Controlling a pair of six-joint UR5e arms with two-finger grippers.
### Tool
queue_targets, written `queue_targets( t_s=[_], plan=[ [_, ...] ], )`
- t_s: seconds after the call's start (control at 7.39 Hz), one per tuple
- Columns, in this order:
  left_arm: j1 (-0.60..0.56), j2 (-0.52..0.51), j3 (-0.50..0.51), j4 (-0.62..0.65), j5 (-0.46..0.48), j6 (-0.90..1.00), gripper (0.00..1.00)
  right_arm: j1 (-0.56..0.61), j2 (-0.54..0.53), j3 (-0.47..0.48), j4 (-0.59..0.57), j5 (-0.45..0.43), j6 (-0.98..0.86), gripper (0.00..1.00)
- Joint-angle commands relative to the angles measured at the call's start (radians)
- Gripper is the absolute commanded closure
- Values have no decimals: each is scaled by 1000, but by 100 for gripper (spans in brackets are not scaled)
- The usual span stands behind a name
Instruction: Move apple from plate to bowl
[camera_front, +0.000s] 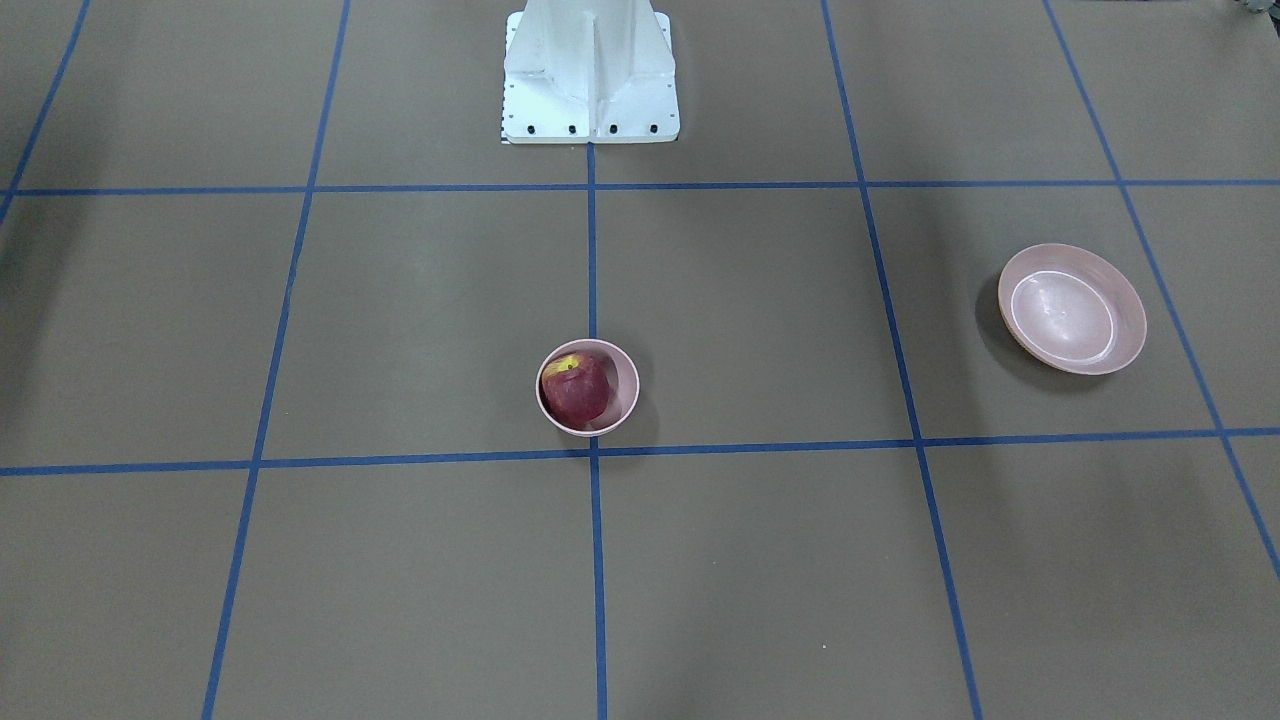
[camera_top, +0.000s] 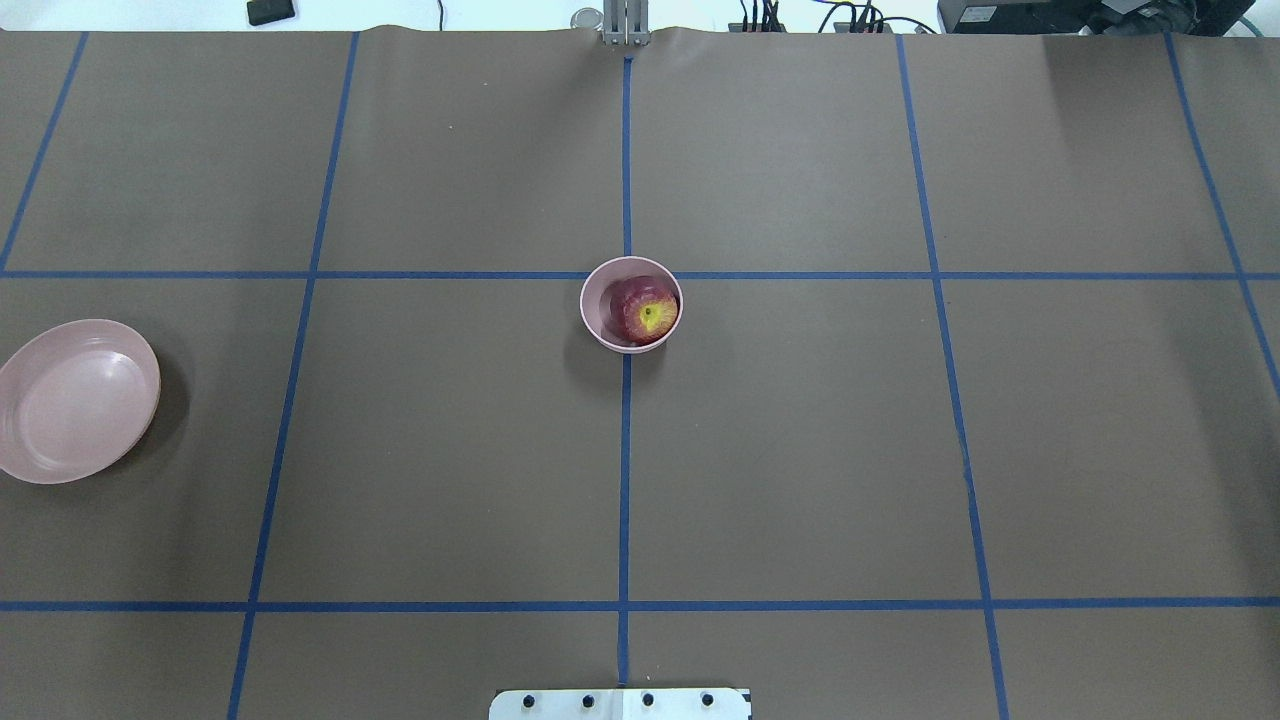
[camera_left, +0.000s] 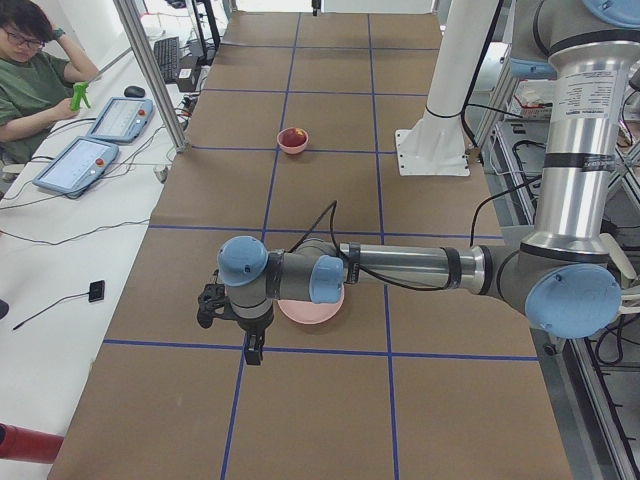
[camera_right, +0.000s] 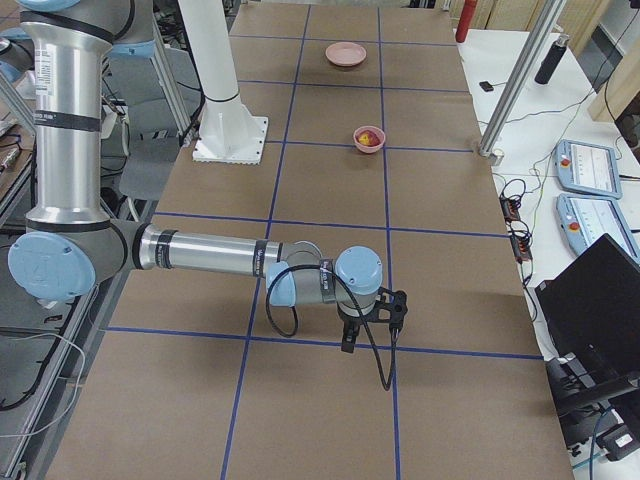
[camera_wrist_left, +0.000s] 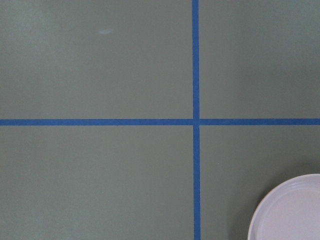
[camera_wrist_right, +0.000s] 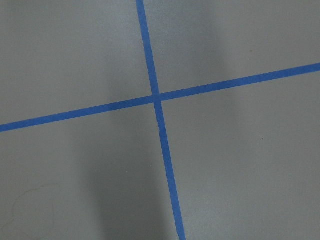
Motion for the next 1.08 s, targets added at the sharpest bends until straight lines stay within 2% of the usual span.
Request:
queue_targets(
  t_s=[0.0,0.27,0.95],
  plan=[
    [1,0,2,1,29,-1,2,1,5,59,-140,-37,-120,0],
    [1,-1,5,1,29,-1,2,36,25,148,-355,-114,-230,0],
    [1,-4,11,1,28,-3,2,44,33,132,-356,-114,-260,0]
  ],
)
